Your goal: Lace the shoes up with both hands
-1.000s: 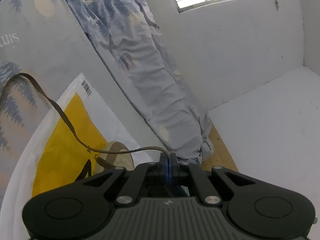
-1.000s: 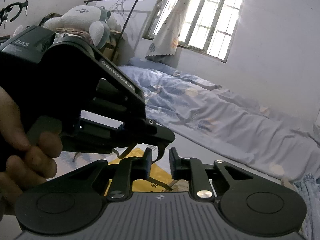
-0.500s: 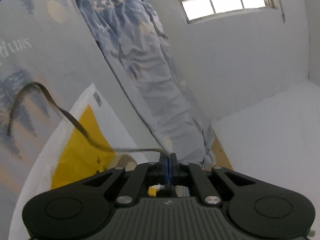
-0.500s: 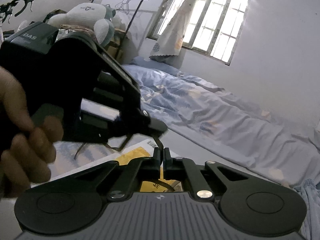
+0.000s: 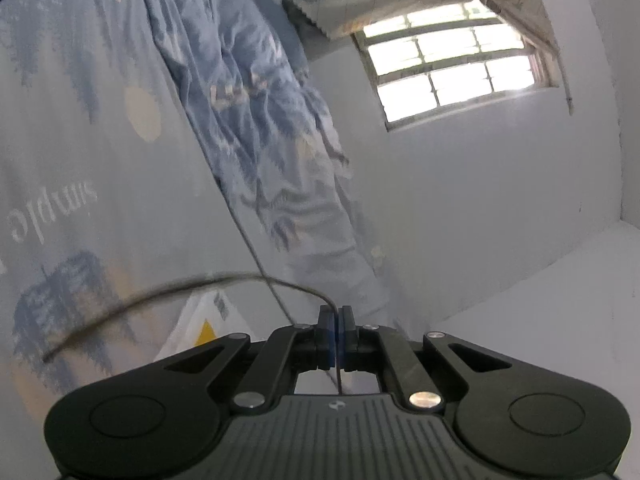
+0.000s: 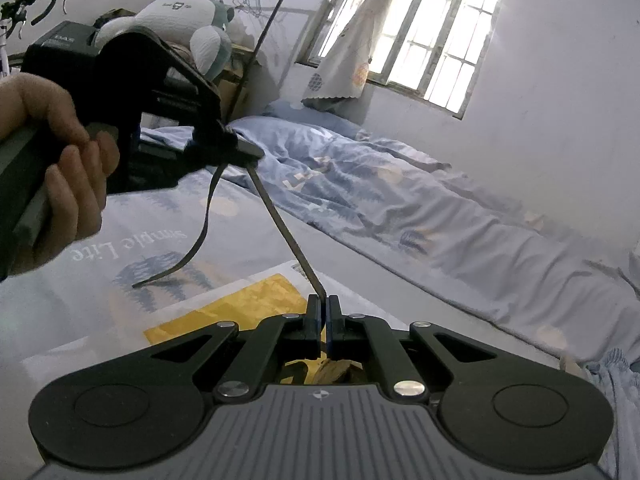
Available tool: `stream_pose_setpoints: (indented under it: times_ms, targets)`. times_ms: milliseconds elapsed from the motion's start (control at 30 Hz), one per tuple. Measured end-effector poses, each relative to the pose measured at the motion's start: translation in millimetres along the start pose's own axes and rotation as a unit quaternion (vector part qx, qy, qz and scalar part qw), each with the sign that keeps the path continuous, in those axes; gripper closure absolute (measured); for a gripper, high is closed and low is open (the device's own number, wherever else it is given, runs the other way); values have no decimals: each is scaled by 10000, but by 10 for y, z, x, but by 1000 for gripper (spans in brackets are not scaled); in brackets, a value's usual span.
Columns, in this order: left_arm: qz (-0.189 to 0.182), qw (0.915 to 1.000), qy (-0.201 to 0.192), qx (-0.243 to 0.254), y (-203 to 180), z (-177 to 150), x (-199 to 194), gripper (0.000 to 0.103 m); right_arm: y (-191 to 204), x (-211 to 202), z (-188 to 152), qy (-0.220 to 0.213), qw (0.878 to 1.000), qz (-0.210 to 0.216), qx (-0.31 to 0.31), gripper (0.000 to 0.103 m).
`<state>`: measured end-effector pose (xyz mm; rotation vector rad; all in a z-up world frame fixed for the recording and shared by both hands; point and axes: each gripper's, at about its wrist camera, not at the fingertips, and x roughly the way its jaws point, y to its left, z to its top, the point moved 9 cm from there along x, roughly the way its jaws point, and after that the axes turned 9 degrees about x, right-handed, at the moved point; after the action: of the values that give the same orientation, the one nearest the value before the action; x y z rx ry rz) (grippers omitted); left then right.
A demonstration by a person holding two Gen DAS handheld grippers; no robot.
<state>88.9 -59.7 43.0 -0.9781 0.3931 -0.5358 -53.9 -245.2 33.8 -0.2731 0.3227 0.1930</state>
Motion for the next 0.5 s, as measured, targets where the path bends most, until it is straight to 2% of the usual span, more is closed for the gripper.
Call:
stream_pose_setpoints:
  times_ms: [367,500]
  targets:
    - [-1,9967,-745,317,-159,279,-187,103,82,-70,-77,108,9993,325,-114,102]
    - [17,9966,-713,413,-202,270,-199,103,145,-69,-128,244,9983,478,-220,101]
